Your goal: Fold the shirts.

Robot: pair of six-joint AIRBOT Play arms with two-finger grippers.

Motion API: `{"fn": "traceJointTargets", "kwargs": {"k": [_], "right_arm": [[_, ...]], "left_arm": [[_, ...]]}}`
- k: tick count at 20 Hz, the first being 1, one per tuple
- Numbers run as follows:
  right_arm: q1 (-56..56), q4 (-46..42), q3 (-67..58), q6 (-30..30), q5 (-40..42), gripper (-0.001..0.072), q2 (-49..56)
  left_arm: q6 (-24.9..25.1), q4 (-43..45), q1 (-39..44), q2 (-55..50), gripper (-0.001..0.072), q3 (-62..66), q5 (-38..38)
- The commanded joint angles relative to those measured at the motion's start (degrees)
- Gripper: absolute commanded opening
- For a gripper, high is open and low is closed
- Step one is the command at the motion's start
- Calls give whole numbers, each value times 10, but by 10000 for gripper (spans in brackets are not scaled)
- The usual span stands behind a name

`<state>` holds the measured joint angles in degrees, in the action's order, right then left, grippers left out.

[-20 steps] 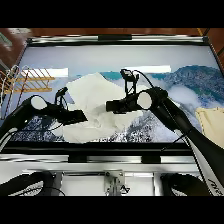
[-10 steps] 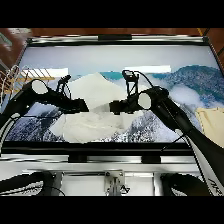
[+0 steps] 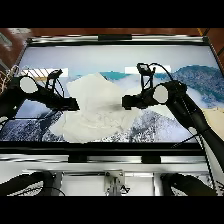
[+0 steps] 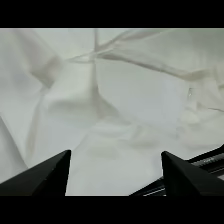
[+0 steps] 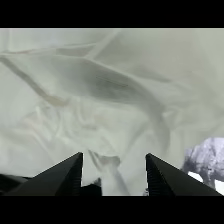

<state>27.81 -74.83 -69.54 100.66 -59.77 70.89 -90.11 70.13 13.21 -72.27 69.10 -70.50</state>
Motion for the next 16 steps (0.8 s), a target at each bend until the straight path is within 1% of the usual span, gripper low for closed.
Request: {"fn": "traceJointTargets", "kwargs": {"k": [1,3,4,5,7,10,11,12,14,16], "right_arm": [[17,136,0,-85,54,515,40],[17,255,0,-157,67,515,93],[17,292,0,-183,67,515,118],[16,310,0,-205,64,515,139],[7,305,0,-226,65,515,154],[-46,302,-1,-225,55,515,137],[-70,301,-2,-225,44,514,125],[-92,297,-2,-225,31,514,111],[-123,263,-2,-224,8,514,85],[-143,207,-2,-210,-15,514,63]], "left_arm": [[-9,-20,0,4,667,1,31],[-9,-21,0,4,668,1,31],[-9,-21,0,4,668,1,31],[-9,-21,0,4,668,1,35],[-12,-36,0,-3,670,1,54],[0,-92,0,-43,679,1,80],[10,-108,0,-62,680,1,85],[11,-115,0,-87,686,5,86],[11,-115,0,-138,686,20,83],[11,-116,0,-185,686,45,74]]}}
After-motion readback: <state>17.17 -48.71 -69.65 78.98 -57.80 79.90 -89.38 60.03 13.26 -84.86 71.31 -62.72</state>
